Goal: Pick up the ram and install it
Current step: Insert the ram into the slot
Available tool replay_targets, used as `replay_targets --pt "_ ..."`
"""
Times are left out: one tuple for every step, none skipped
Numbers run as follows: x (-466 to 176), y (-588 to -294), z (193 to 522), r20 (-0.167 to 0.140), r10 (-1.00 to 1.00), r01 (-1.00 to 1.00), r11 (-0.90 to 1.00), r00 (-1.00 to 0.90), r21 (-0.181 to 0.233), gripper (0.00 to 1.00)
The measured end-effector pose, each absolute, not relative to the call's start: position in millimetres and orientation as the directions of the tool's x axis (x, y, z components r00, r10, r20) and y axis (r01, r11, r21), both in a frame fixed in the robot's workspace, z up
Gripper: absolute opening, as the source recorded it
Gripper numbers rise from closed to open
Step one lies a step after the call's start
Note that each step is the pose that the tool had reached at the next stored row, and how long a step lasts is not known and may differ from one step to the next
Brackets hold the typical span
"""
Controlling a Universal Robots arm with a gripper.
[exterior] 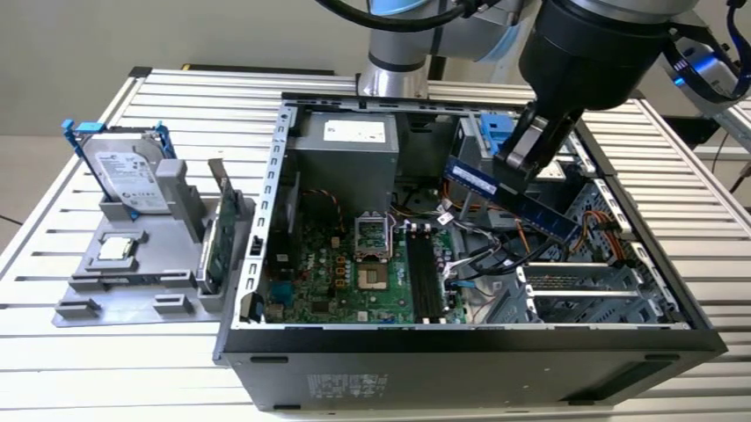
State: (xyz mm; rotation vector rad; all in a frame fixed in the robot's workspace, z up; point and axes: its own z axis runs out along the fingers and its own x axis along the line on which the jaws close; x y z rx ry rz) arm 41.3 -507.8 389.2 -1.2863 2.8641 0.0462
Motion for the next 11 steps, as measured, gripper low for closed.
replay_targets --pt "41.3 -507.8 389.2 -0.013 -0.743 -0.743 0.669 -0.67 0.026 0.0" --pt "41.3 -507.8 389.2 -0.013 -0.738 -0.738 0.674 -0.674 0.026 0.0" --pt "41.3 -507.8 389.2 -0.013 -0.733 -0.733 0.679 -0.68 0.026 0.0" --pt "41.3 -507.8 389.2 -0.013 -0.729 -0.729 0.684 -0.685 0.026 0.0" --pt "41.3 -507.8 389.2 -0.013 -0.725 -0.725 0.688 -0.689 0.026 0.0" --pt "41.3 -507.8 389.3 -0.013 -0.721 -0.721 0.692 -0.693 0.026 0.0" --pt "41.3 -507.8 389.3 -0.013 -0.717 -0.718 0.696 -0.696 0.026 0.0" --pt "41.3 -507.9 389.4 -0.013 -0.714 -0.714 0.7 -0.7 0.026 0.0" --pt "41.3 -507.9 389.4 -0.014 -0.71 -0.71 0.703 -0.704 0.026 0.0" --pt "41.3 -507.9 389.5 -0.014 -0.706 -0.706 0.707 -0.708 0.026 0.0" --pt "41.3 -507.9 389.6 -0.013 -0.702 -0.702 0.711 -0.712 0.026 0.0"
